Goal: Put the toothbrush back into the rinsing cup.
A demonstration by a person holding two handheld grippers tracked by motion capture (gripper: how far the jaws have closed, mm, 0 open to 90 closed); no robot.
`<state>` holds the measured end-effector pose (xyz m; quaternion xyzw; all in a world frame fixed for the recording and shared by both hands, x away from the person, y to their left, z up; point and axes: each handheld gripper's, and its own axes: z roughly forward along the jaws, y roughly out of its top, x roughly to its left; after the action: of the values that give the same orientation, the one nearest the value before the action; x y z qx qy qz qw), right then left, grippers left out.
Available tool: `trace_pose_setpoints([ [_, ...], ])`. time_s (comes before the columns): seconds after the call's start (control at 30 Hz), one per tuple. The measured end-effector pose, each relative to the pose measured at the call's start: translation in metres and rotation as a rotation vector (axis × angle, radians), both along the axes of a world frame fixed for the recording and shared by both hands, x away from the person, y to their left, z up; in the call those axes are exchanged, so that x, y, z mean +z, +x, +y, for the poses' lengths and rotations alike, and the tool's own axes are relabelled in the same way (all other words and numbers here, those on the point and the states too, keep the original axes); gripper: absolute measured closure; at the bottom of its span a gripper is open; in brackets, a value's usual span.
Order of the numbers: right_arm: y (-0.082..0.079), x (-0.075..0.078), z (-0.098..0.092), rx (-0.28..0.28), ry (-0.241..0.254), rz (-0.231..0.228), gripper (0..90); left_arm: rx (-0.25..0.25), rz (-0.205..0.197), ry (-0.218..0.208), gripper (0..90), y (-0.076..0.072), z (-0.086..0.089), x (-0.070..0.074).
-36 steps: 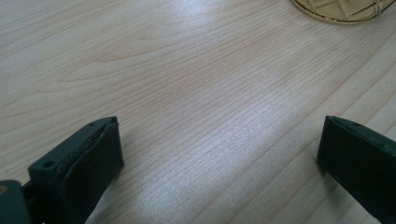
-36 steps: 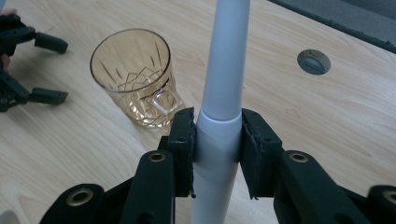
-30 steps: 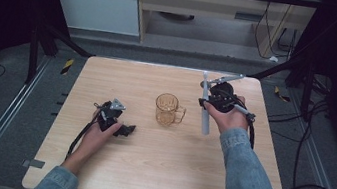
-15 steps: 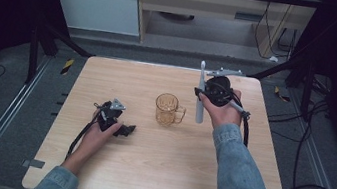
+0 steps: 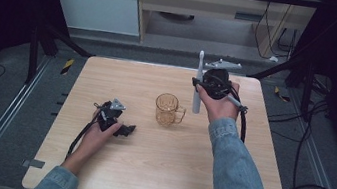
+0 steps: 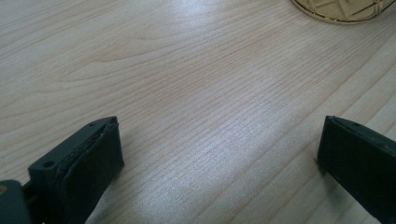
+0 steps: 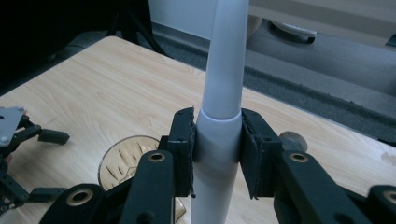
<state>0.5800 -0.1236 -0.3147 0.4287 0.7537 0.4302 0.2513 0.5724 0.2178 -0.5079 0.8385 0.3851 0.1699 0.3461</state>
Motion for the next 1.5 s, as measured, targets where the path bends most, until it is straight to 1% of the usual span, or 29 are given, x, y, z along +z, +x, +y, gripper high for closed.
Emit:
trace_pose_setpoints([
  [0.1, 0.0, 0.004, 0.001, 0.0, 0.001, -0.01, 67.6, 0.0, 0.0, 0.0, 0.0, 0.0, 0.0, 0.0],
  [0.17, 0.001, 0.009, 0.004, 0.001, 0.003, -0.024, 67.6, 0.0, 0.0, 0.0, 0.0, 0.0, 0.0, 0.0],
  [0.27, 0.001, 0.012, 0.006, 0.002, 0.009, -0.027, 67.7, 0.0, 0.0, 0.0, 0.0, 0.0, 0.0, 0.0],
  [0.3, 0.002, 0.015, 0.008, 0.006, 0.009, -0.032, 67.7, 0.0, 0.0, 0.0, 0.0, 0.0, 0.0, 0.0],
  [0.83, 0.005, 0.032, 0.024, 0.019, 0.022, -0.083, 67.6, 0.0, 0.001, 0.002, 0.0, 0.0, 0.0, 0.0],
  [1.13, 0.006, 0.039, 0.031, 0.023, 0.034, -0.104, 67.6, -0.001, 0.002, 0.002, 0.0, 0.0, 0.0, 0.0],
  [1.5, 0.009, 0.039, 0.041, 0.041, 0.049, -0.105, 67.6, 0.001, 0.001, 0.0, 0.0, 0.0, 0.0, 0.0],
])
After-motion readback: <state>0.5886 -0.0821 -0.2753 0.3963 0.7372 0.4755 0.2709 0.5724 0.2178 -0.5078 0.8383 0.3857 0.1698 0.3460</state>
